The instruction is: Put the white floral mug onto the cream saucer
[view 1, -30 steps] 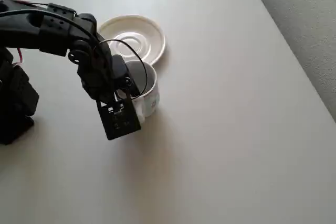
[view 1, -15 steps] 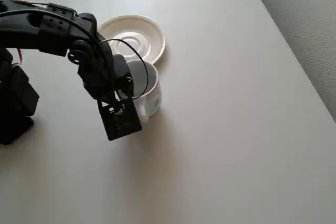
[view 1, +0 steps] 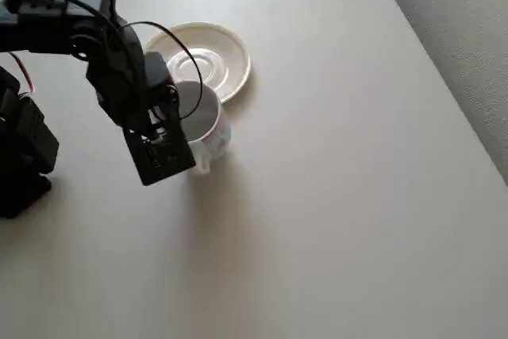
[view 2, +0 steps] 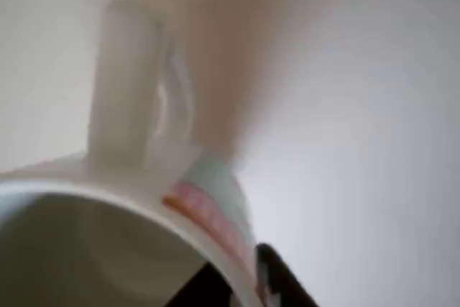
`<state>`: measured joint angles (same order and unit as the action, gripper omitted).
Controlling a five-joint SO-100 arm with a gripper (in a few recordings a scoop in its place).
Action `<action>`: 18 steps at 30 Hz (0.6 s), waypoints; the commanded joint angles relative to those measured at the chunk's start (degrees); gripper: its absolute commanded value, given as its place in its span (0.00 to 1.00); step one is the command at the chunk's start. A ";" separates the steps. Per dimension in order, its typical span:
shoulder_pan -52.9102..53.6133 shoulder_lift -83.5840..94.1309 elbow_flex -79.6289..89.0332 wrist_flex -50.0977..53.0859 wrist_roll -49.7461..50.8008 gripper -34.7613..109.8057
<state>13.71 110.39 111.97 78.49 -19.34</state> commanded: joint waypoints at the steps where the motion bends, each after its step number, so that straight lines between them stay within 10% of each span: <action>1: -2.81 7.38 -10.28 5.19 1.58 0.23; 18: -25.49 3.96 -28.39 17.14 7.29 0.23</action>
<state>-4.75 112.32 91.49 94.92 -13.71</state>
